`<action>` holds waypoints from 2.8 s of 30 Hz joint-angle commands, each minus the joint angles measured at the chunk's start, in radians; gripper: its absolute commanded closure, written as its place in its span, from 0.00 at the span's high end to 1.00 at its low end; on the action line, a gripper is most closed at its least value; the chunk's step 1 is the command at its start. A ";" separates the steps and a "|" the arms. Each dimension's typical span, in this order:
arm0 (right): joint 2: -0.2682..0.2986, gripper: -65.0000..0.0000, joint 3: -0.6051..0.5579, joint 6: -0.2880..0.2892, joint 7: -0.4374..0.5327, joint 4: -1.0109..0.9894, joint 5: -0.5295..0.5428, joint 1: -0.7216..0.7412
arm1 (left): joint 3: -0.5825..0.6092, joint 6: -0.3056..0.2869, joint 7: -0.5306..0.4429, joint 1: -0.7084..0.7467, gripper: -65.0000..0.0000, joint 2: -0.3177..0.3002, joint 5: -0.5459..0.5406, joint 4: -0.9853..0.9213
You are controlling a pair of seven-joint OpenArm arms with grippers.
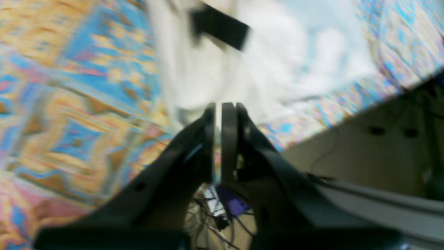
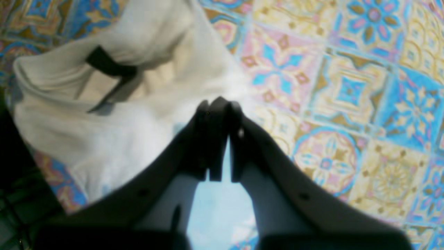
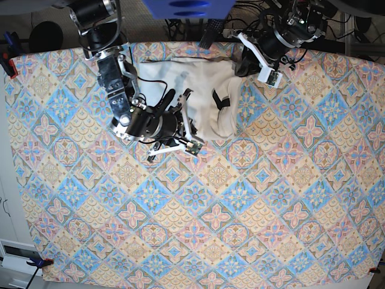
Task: Fold the T-shirt properly
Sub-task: 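Grasp the folded bundle with both grippers and lift it, then carry the folded shirt with the right gripper and set it down on the cloth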
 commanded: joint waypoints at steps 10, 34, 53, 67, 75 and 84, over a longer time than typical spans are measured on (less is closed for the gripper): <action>-0.080 0.03 -0.134 -0.001 0.120 -0.247 -0.049 0.131 | 0.004 -0.001 -0.020 -0.024 0.03 0.024 -0.011 -0.090; -0.084 0.03 -0.195 -0.001 0.222 -0.235 0.016 0.232 | 0.052 -0.001 -0.024 -0.024 0.03 -0.020 -0.014 -0.074; 0.005 0.03 0.033 -0.001 0.268 -0.545 0.071 0.333 | 0.227 0.005 0.096 -0.136 0.03 -0.080 -0.010 -0.093; 0.071 0.03 0.029 -0.001 0.291 -0.700 -0.145 0.276 | 0.227 0.005 0.100 -0.305 0.03 -0.077 0.070 -0.303; 0.221 0.03 0.035 -0.001 0.182 -0.370 -0.142 0.083 | 0.280 0.005 0.100 -0.436 0.03 -0.068 0.124 -0.398; 0.339 0.03 0.039 -0.001 0.145 -0.112 -0.139 -0.089 | 0.285 0.007 0.100 -0.598 0.03 -0.027 0.125 -0.450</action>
